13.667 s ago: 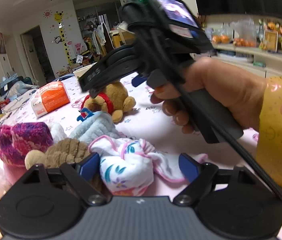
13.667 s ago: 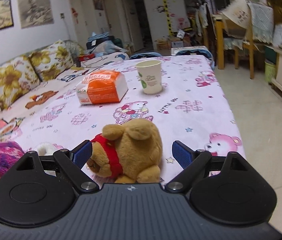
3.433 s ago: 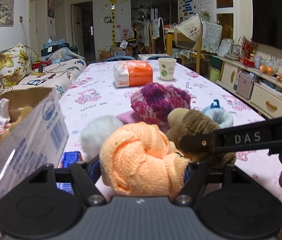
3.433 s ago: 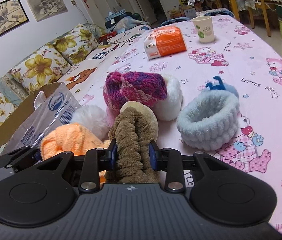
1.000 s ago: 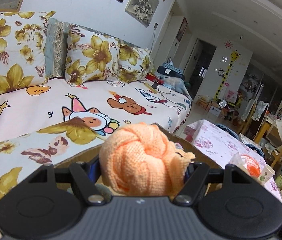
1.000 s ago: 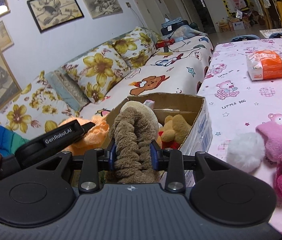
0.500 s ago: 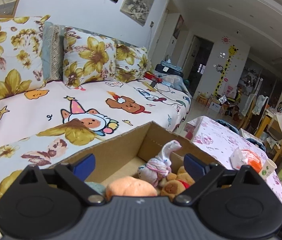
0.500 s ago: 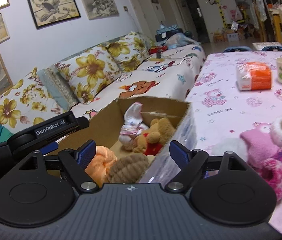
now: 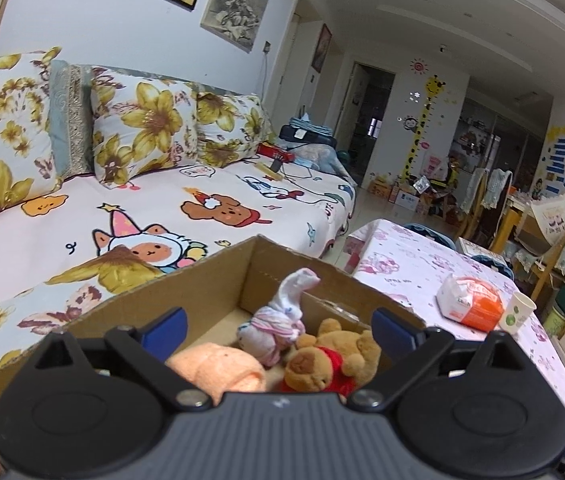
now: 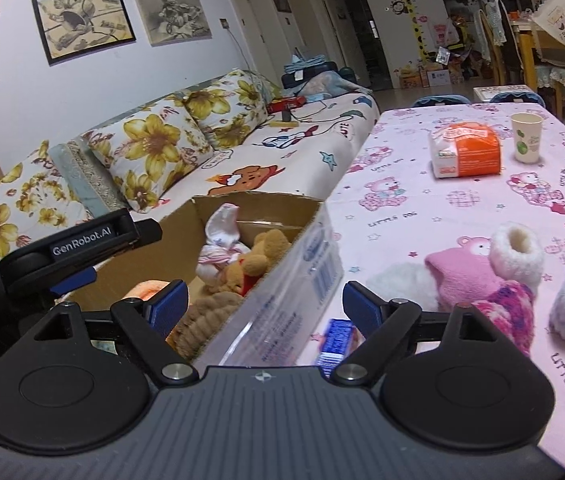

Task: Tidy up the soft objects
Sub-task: 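Move the left tool to the pink knit hat while the right tool approaches the light blue slipper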

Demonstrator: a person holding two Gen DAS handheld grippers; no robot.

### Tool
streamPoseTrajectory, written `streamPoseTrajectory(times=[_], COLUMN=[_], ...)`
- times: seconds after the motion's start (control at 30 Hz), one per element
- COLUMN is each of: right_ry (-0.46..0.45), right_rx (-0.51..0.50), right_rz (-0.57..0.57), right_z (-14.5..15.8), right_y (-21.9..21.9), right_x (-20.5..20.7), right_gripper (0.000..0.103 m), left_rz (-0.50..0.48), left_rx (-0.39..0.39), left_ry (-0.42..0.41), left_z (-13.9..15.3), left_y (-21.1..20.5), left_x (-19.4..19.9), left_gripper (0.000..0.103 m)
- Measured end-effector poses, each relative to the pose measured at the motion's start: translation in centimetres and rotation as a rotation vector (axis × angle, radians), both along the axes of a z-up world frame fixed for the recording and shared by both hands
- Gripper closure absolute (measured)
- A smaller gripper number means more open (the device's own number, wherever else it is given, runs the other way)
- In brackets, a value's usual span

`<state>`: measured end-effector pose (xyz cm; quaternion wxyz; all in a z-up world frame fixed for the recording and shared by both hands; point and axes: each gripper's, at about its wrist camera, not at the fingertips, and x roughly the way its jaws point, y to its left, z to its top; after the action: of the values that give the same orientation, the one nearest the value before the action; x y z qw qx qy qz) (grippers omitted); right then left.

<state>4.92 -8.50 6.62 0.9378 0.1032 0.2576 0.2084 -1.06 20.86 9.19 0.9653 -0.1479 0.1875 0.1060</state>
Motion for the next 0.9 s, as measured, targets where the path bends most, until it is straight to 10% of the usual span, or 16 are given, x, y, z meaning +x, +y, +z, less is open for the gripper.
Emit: streamPoseTrajectory(times=[0.9], right_ry=[0.017], right_rx=[-0.018], right_rz=[-0.100], right_z=[-0.7], right_y=[-1.2], right_x=[-0.1], right_gripper=[0.000], left_rz=[-0.115], left_rx=[0.134], left_ry=[-0.032], left_z=[0.3], left_y=[-6.6], left_x=[0.4], left_gripper=[0.001])
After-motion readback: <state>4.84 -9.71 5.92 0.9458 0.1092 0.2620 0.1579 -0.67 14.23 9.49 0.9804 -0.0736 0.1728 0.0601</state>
